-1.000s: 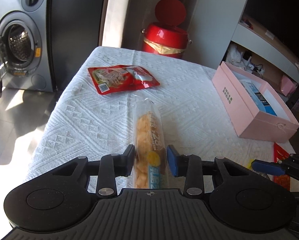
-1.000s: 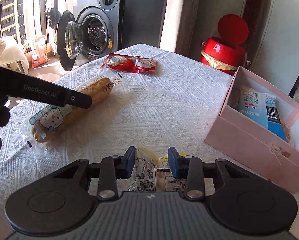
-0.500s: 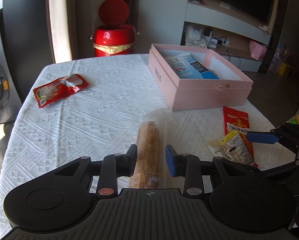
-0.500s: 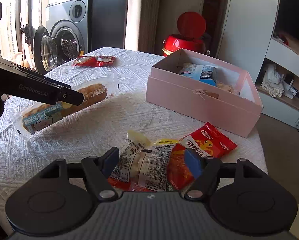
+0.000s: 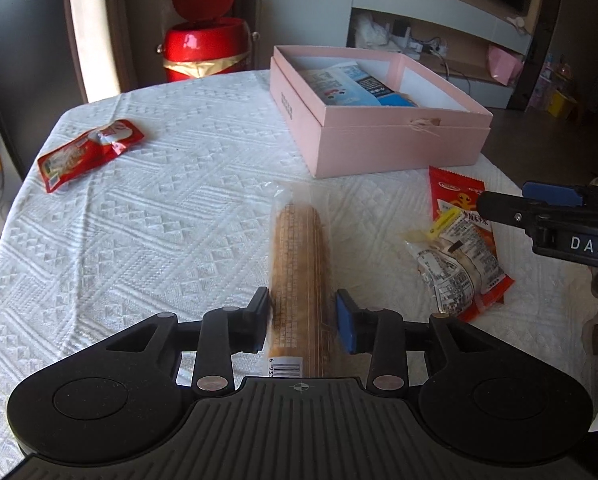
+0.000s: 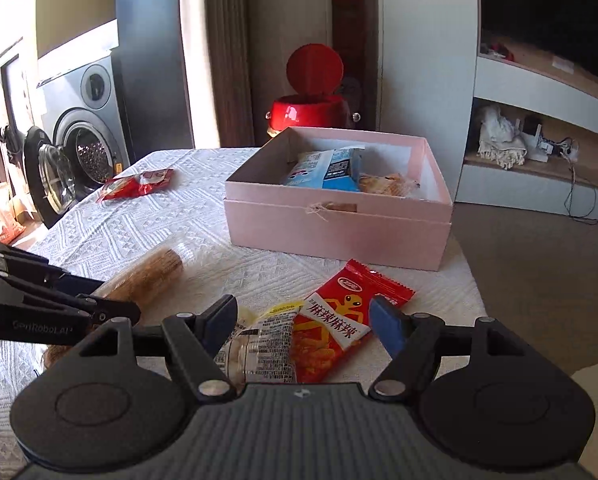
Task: Organize snacks
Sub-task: 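Reach the right tool to the clear snack packet while the left tool holds the long bread, then carry the long bread into the pink box with the left tool while the right tool lifts the clear packet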
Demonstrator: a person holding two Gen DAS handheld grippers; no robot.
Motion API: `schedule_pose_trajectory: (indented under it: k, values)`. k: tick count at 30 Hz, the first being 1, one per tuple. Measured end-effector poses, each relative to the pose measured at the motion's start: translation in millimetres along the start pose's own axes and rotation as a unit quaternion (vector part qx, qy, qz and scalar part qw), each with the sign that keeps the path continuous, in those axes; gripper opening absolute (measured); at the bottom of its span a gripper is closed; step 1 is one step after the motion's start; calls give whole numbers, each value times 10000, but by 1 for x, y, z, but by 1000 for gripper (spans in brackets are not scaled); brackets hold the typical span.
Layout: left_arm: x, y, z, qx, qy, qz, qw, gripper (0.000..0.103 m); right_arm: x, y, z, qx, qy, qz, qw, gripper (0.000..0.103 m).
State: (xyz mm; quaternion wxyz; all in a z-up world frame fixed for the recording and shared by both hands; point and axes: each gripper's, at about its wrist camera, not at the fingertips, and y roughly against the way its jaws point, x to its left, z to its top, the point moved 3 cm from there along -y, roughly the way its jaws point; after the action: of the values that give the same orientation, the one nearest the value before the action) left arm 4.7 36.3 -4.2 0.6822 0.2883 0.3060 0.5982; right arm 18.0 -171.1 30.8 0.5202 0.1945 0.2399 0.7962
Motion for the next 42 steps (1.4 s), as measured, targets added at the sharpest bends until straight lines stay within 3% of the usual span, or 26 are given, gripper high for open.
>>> schedule_pose_trajectory:
  k: [2,5,8,12,13,15,20,30,32,34,37,41,42]
  values:
    - [0,-3,-2,32,38,-51,10000,41,-18,-7,2,26,-400,-406,9984,73]
    - [0,-4,-2,22,63,-69,10000,41,-36,-29,-2,438,-687,-943,9922,73]
    - [3,-5,-1,-5,186,-141,9997,41,-39,-40,-6,636,-955,-514,9921,73]
    - [4,-6,-1,-34,270,-198,9994,41,-13,-53,-4,670,-470,-179,9965,78]
    - [5,-6,-1,-42,282,-209,9994,40,-9,-55,-4,688,-389,-174,9967,85]
    - [6,-5,-2,-61,316,-240,9992,40,5,-62,-5,714,-59,-304,9970,88]
    - [8,-4,-5,-172,407,-321,9985,41,1,-58,-7,733,79,-227,9970,88]
    - [12,-3,-9,-330,725,-461,9958,41,-37,-30,-21,708,-115,-506,9961,87]
    - [14,-3,-10,-350,788,-522,9949,41,-34,-20,-19,500,-168,-289,9982,85]
    - [15,-3,-10,-349,828,-558,9944,41,-23,-8,-16,314,-46,221,9993,85]
    - [16,-3,-10,-352,841,-560,9943,41,0,-2,-16,337,423,857,9949,85]
    - [16,-3,-12,-436,829,-571,9940,41,29,-13,-22,527,912,1115,9882,84]
    - [16,-3,-13,-437,808,-570,9941,41,34,-17,-23,551,969,1137,9872,78]
